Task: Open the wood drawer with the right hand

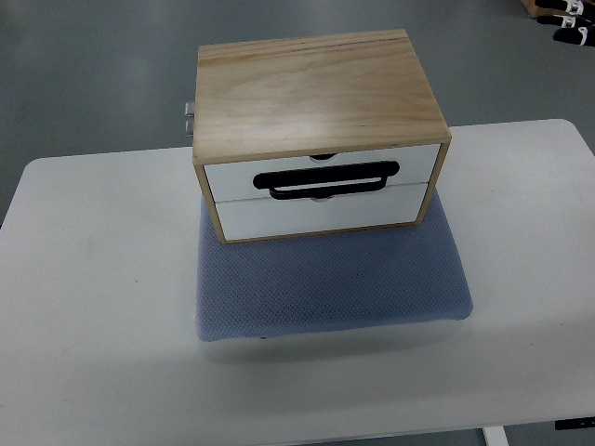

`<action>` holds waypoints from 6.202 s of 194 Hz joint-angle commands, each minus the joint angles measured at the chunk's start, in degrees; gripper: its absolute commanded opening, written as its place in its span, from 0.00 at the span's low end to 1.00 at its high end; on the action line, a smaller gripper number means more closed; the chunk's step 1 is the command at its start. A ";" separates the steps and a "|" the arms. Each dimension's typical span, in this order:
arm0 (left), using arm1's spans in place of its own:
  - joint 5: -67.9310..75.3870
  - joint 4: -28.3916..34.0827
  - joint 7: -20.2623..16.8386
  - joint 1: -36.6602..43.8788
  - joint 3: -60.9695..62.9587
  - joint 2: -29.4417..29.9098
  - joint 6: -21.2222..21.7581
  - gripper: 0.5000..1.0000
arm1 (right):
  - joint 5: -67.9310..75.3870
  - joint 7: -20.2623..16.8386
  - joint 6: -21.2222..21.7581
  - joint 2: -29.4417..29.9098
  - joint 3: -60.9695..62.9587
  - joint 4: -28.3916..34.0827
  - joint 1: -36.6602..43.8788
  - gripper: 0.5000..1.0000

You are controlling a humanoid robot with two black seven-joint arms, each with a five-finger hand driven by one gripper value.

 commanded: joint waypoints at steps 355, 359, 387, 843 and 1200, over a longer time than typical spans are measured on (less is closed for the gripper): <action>-0.01 0.00 -0.02 -0.09 0.00 0.00 0.00 1.00 | -24.95 -6.06 0.00 18.71 -42.49 14.24 33.06 0.88; -0.01 0.00 -0.02 0.00 0.00 0.00 0.00 1.00 | -24.96 -6.06 0.00 18.88 -42.49 13.80 32.80 0.88; -0.01 0.00 -0.02 0.00 0.00 0.00 0.00 1.00 | -24.96 -6.15 0.00 19.06 -42.49 11.69 32.01 0.88; -0.01 0.00 -0.02 0.00 0.00 0.00 0.00 1.00 | -23.37 -11.86 0.00 11.33 -42.76 28.13 31.22 0.89; -0.01 0.00 -0.02 0.00 0.00 0.00 0.00 1.00 | 18.29 -1.84 -18.92 34.62 -1.09 -39.02 -0.33 0.89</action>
